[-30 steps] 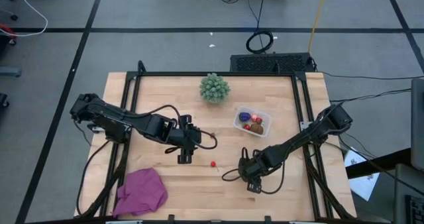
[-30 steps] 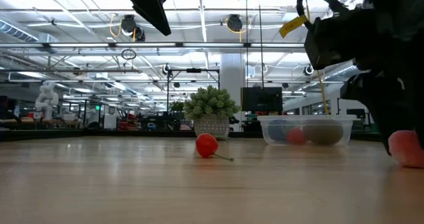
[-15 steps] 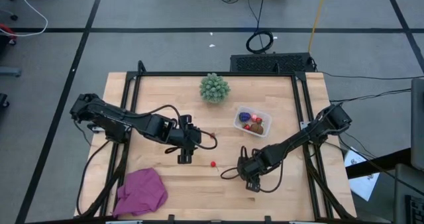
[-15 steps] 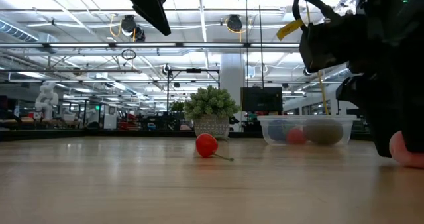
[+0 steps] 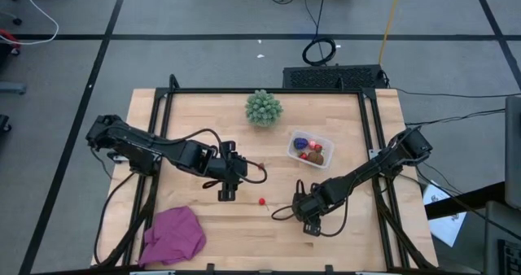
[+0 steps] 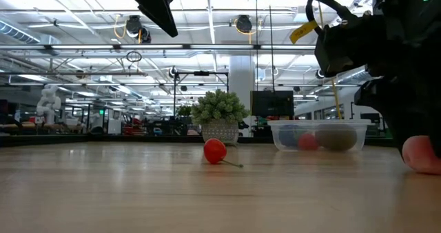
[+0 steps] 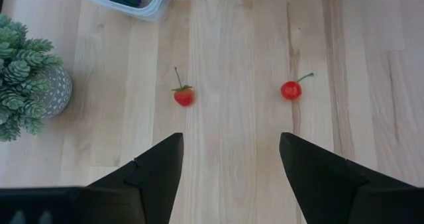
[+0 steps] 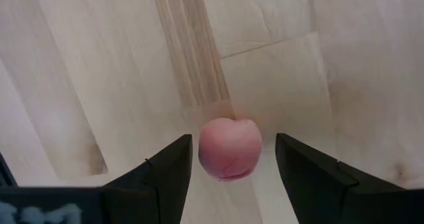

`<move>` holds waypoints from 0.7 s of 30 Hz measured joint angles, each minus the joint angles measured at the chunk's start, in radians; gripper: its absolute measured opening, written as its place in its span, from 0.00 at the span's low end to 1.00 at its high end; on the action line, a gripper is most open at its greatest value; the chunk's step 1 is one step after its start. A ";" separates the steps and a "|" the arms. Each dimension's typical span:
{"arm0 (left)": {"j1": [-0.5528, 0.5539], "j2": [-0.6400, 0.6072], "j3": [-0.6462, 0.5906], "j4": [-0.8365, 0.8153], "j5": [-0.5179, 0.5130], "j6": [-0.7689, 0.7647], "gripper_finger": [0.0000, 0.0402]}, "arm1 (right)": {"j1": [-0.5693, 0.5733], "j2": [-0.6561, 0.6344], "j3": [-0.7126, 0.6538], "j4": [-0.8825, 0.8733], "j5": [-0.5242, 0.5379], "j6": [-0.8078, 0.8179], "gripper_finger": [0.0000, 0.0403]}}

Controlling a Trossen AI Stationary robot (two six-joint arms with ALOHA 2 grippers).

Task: Pick and placing Produce into tupperware
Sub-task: Put the pink peach into the transparent bin

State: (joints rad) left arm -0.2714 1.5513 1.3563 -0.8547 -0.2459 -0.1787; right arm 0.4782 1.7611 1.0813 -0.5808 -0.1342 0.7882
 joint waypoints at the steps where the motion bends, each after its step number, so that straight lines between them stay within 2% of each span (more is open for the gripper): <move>1: 0.000 0.000 0.000 0.000 0.000 0.000 0.64 | 0.000 0.000 0.000 0.000 0.000 0.001 0.52; 8: 0.000 0.000 0.000 0.000 0.000 0.000 0.64 | 0.000 0.000 -0.003 0.003 0.004 0.012 0.50; 17: 0.000 0.000 0.000 0.000 0.000 0.000 0.64 | 0.000 -0.006 -0.062 0.053 0.005 0.036 0.31; 21: 0.000 0.000 0.000 0.000 0.000 0.000 0.64 | 0.000 -0.008 -0.064 0.061 0.004 0.030 0.27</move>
State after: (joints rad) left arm -0.2714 1.5513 1.3563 -0.8547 -0.2459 -0.1791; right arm 0.4778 1.7536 1.0176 -0.5198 -0.1300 0.8185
